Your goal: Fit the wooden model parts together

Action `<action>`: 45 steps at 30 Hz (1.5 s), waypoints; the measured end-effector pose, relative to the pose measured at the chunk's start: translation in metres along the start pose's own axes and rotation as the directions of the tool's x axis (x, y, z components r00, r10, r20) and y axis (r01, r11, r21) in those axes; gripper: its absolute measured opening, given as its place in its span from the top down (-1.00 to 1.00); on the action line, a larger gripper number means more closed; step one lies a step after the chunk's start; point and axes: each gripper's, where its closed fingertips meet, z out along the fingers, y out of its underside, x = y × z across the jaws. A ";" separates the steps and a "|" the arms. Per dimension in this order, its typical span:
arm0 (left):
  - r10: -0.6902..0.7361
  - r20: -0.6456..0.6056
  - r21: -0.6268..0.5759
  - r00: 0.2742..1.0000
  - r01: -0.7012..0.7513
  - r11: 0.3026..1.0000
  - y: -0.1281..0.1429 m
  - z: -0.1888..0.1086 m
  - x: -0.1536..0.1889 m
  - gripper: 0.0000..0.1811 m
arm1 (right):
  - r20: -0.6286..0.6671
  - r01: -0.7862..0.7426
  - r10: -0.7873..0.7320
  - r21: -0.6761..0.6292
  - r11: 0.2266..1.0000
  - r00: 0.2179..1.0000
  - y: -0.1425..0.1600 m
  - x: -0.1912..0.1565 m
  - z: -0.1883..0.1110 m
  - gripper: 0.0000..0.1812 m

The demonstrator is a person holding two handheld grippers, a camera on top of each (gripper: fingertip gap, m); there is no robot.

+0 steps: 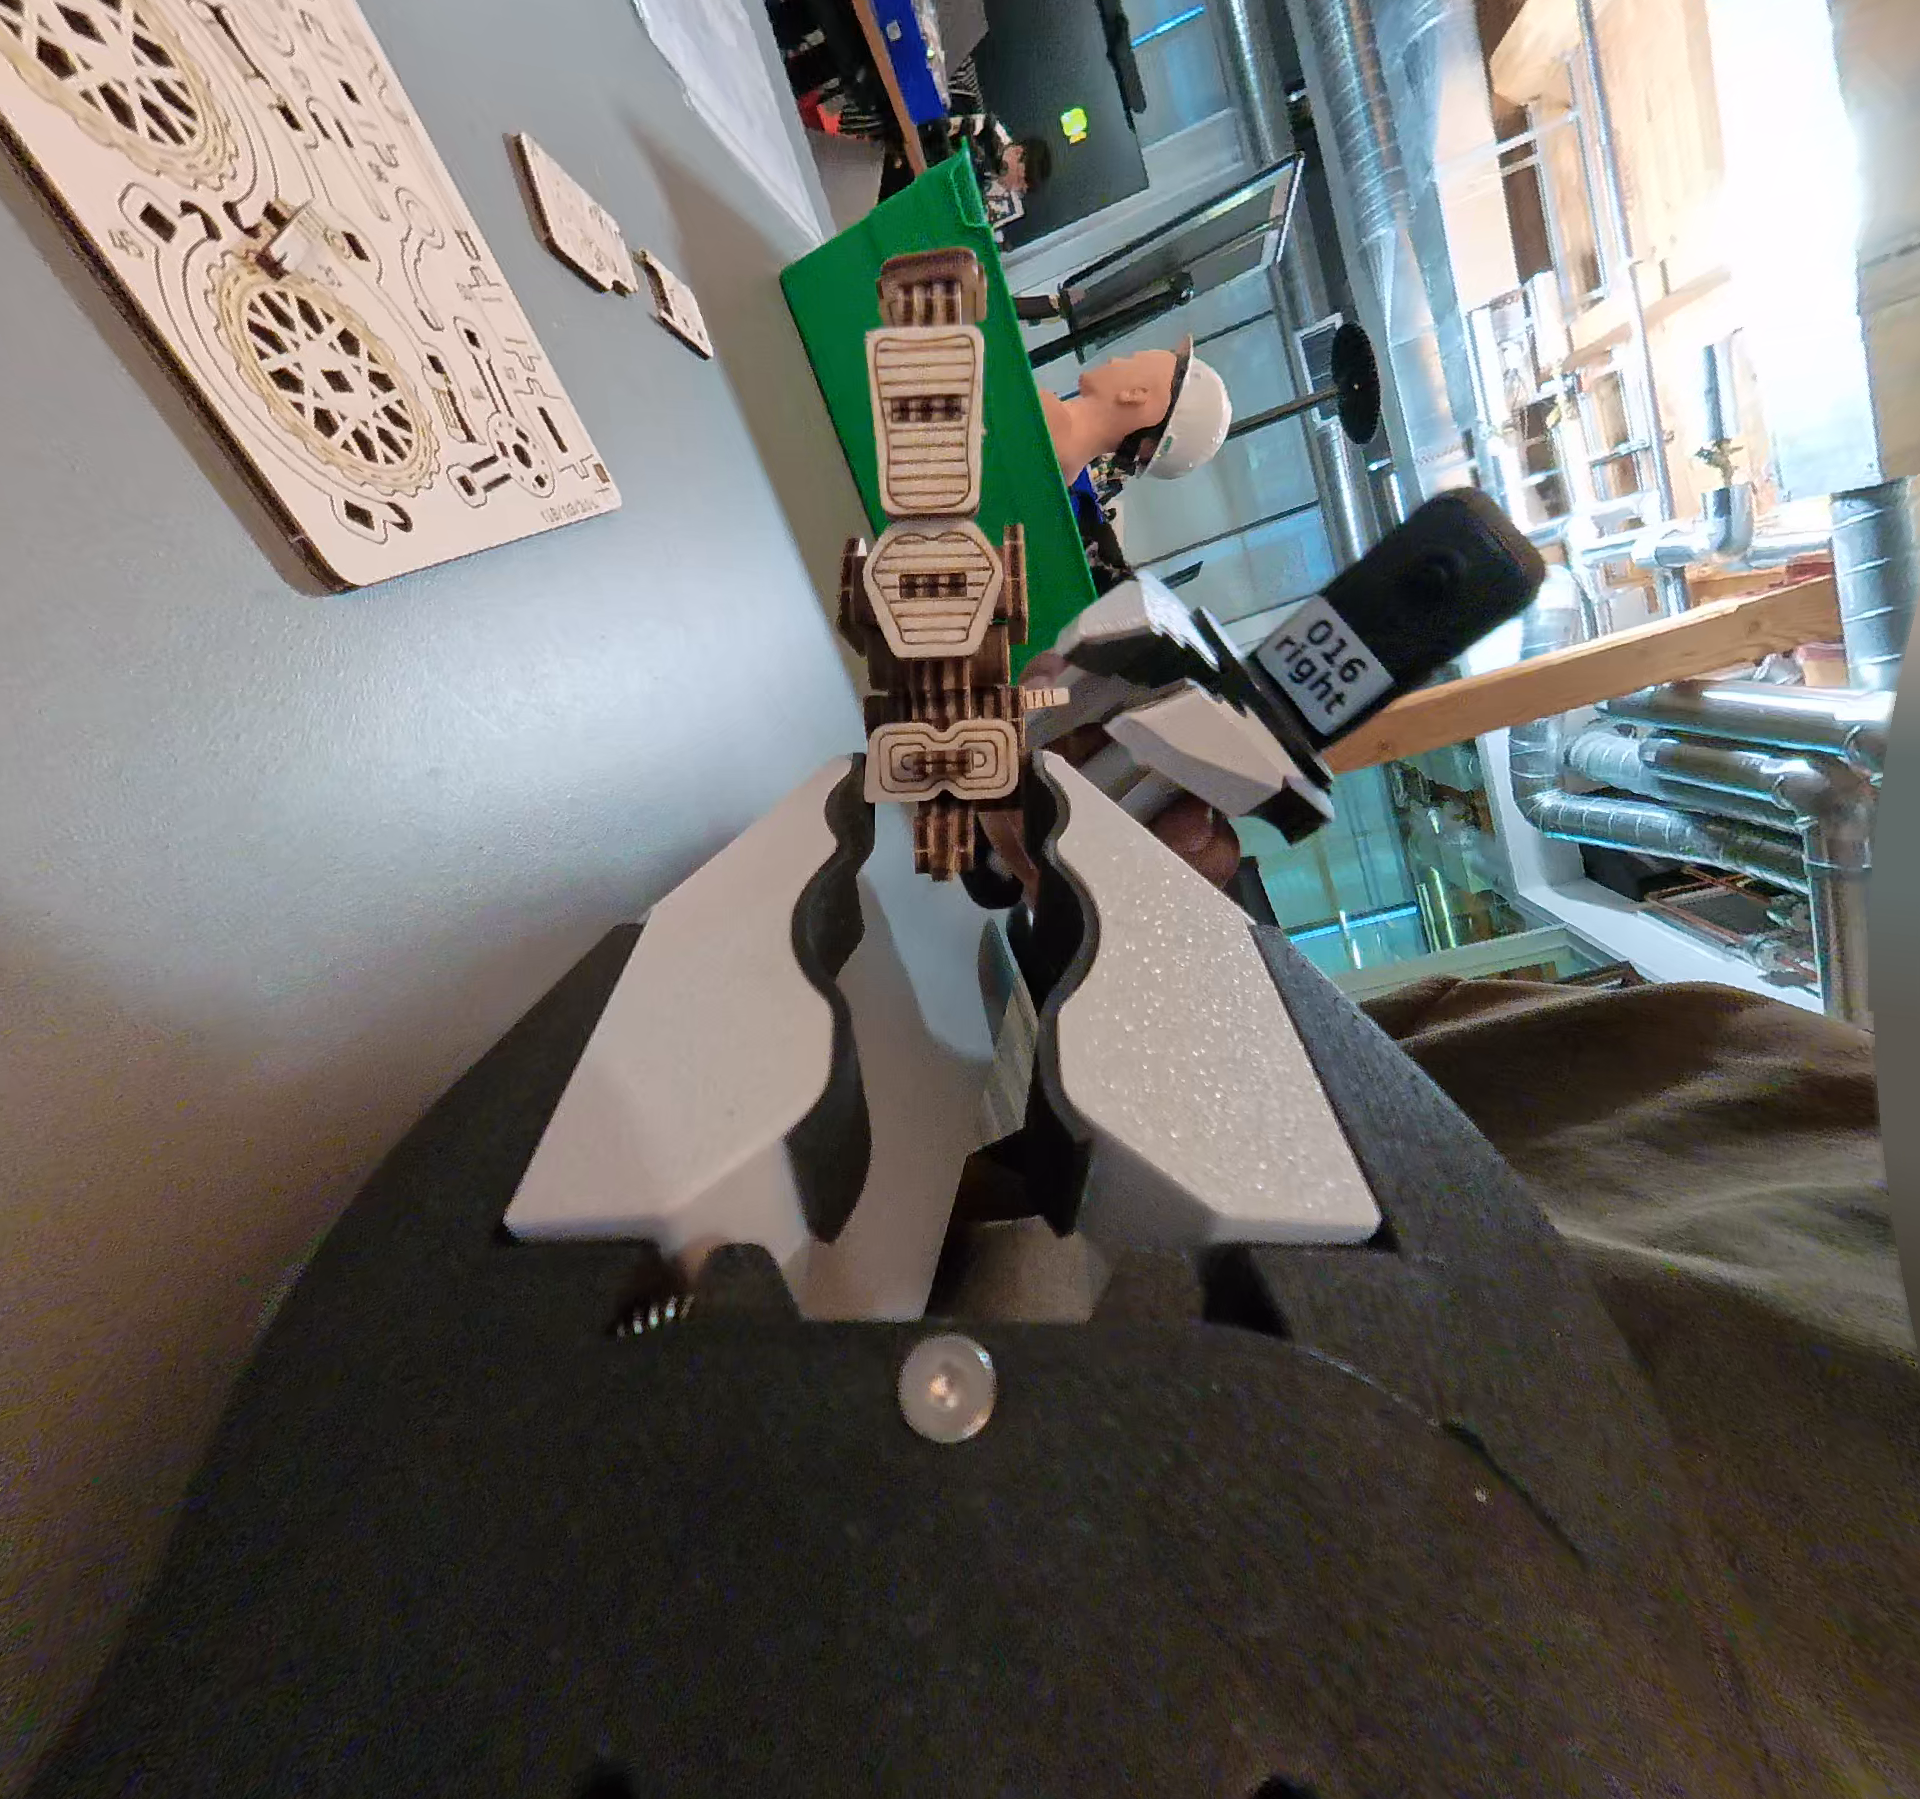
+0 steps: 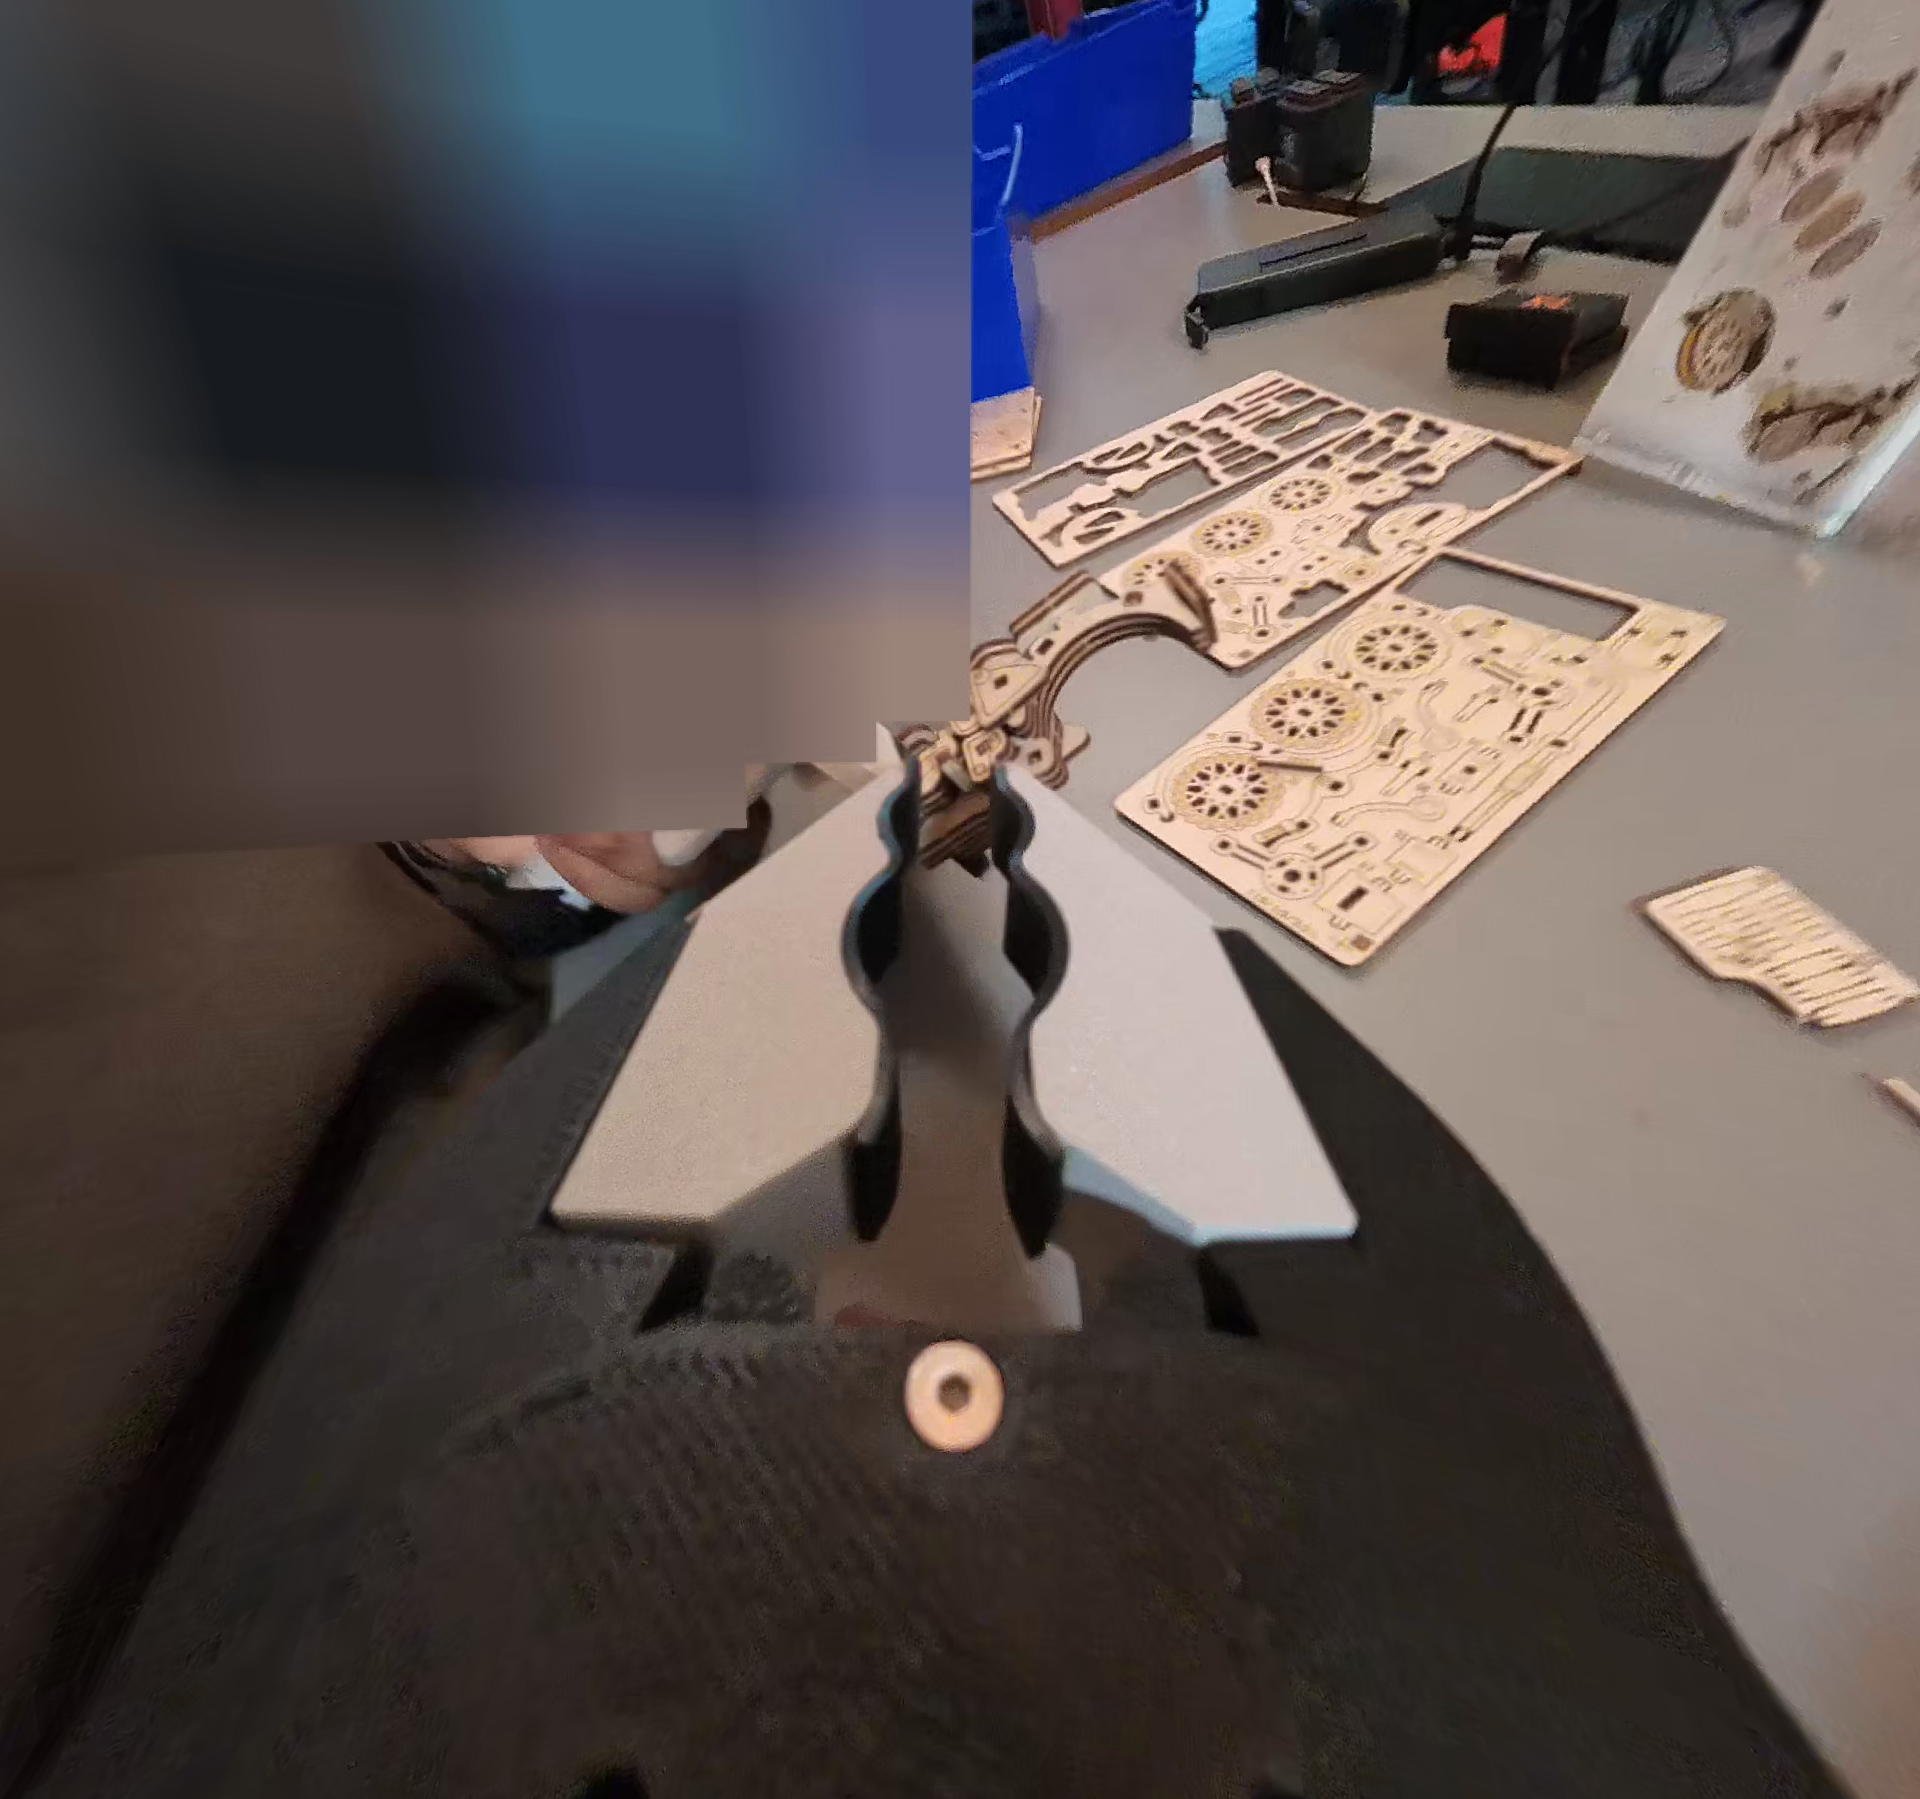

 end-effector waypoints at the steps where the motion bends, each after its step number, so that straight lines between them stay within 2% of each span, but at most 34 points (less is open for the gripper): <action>1: -0.008 0.003 -0.005 1.000 0.008 1.000 0.001 0.000 -0.001 0.71 | -0.017 0.048 -0.048 -0.017 0.999 0.999 0.002 -0.001 0.001 0.92; 7: -0.027 0.019 -0.037 0.999 0.028 0.999 0.007 0.002 -0.005 0.71 | -0.060 0.197 -0.202 -0.082 0.977 0.978 0.009 -0.003 0.005 1.00; 23: 0.032 0.040 -0.069 0.999 -0.029 0.997 0.014 0.006 -0.004 0.70 | -0.051 0.242 -0.249 -0.116 0.963 0.967 0.013 -0.006 0.007 1.00; 32: 0.026 0.015 -0.068 1.000 -0.025 0.997 0.013 0.005 0.000 0.71 | -0.040 0.261 -0.265 -0.092 0.961 0.963 0.008 -0.009 0.005 0.91; 37: 0.048 0.015 -0.074 0.999 -0.047 0.996 0.014 0.005 0.002 0.71 | -0.062 0.323 -0.332 -0.126 0.938 0.941 0.011 -0.010 0.007 0.99; 45: 0.093 0.012 -0.084 0.996 -0.092 0.992 0.016 0.004 0.006 0.70 | -0.044 0.359 -0.367 -0.122 0.925 0.929 0.010 -0.014 0.005 1.00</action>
